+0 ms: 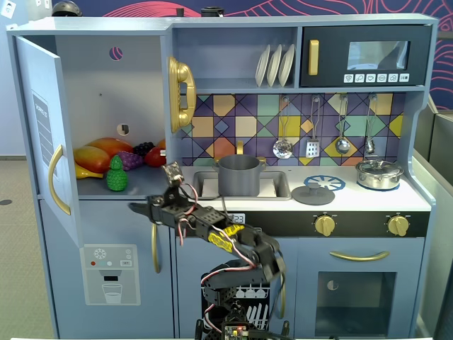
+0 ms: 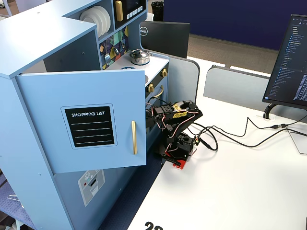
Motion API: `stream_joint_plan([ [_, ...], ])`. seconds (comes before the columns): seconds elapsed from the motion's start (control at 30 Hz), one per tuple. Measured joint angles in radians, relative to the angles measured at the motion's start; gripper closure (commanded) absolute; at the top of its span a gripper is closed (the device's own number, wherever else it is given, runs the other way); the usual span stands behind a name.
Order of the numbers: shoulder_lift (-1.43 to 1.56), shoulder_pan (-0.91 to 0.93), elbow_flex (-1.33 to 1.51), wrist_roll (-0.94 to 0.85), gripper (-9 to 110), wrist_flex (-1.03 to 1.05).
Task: Pick up the green pineapple from the left cabinet and place it in the gray recipient
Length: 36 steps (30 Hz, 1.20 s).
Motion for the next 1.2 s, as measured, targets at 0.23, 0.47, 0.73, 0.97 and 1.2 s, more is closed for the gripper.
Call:
stream_joint_plan([
  [0.23, -0.247, 0.015, -0.172, 0.04, 74, -0.1],
  [0.47, -0.391, 0.046, -0.265, 0.048, 67, -0.163],
  [0.73, -0.518, 0.046, -0.377, 0.048, 67, -0.172],
  [0.97, -0.661, 0.046, -0.511, 0.055, 69, -0.184],
  [1.2, -0.779, 0.052, -0.615, 0.055, 71, -0.184],
])
